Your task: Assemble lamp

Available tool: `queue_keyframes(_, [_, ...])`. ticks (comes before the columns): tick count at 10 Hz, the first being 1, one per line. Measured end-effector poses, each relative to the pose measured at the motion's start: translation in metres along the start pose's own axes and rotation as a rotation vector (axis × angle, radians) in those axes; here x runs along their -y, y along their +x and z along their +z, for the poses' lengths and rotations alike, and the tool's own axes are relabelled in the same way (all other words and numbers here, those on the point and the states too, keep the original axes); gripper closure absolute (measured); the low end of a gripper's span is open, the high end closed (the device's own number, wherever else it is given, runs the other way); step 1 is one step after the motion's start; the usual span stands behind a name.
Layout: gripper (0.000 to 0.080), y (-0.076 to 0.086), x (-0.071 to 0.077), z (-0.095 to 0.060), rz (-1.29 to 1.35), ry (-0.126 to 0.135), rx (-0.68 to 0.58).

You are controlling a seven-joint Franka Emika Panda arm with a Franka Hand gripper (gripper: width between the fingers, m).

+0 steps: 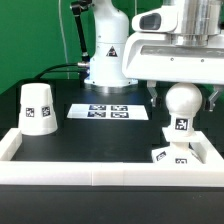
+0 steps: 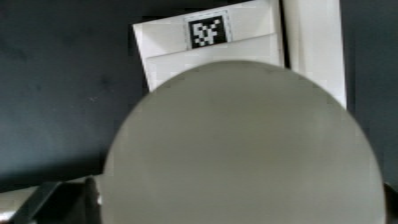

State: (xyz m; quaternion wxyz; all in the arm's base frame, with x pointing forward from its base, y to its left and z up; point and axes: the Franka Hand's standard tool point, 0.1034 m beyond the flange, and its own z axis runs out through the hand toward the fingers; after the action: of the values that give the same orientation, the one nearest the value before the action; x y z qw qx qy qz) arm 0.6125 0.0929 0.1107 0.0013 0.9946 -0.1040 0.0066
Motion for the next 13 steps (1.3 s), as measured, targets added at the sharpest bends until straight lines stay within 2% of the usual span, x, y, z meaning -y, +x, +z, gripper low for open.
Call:
queue_keyframes(2, [0.0101,-0.004,0.005,-0.007,-0.045,0.001,-0.009])
queue_keyframes(4, [0.0101,-0.033,0.01,-0.016,-0.07,0.014,-0.042])
queue_keyframes(5, [0.0101,-0.05,0.005,-0.011,-0.072,0.025,-0.061])
queue_keyframes(6, [0.0101,-0.061,-0.001,-0.006,-0.072,0.023,-0.055])
queue_keyframes(9, [0.0101,-0.057,0.001,-0.006,-0.073,0.024,-0.058])
queue_keyframes(10, [0.0101,-0.057,-0.002,-0.006,-0.098,0.029,-0.065])
queue_keyframes(11, [0.0101,-0.063,-0.022,-0.003,-0.114,0.038,-0.075])
queue_keyframes(13, [0.0101,-0.086,-0.067,0.006,-0.122,0.037,-0.061])
